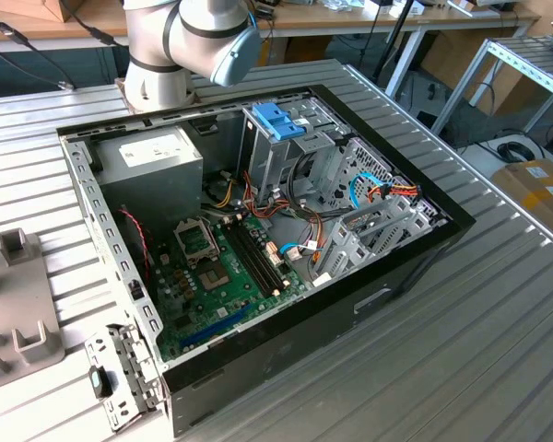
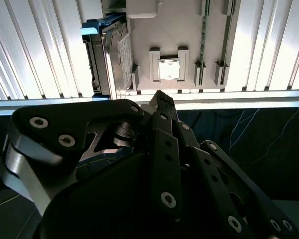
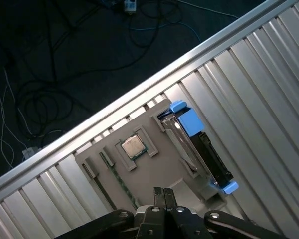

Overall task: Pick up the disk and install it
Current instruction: 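Pick up the disk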

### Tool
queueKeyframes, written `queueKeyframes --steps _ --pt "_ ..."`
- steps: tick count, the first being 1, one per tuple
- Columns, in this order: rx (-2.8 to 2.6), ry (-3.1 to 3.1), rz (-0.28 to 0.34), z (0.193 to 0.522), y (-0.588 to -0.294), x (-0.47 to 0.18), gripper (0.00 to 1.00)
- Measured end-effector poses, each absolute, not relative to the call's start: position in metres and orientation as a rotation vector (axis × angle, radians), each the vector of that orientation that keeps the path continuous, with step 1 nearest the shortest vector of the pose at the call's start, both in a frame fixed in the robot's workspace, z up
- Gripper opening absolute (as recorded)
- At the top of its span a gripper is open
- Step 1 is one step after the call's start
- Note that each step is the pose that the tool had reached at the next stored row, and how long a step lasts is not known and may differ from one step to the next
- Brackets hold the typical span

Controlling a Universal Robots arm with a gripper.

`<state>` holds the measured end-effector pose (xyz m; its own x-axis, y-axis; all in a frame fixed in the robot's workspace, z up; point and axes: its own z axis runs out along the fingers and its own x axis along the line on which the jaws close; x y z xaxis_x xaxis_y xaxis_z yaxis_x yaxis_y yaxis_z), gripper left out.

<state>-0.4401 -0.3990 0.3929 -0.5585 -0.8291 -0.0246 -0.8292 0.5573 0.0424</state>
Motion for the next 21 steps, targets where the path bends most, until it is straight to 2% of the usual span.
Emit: queueKeyframes --steps 21 --pt "-1.578 2.716 0.077 0.3928 -0.3989 -0.4401 0.11"
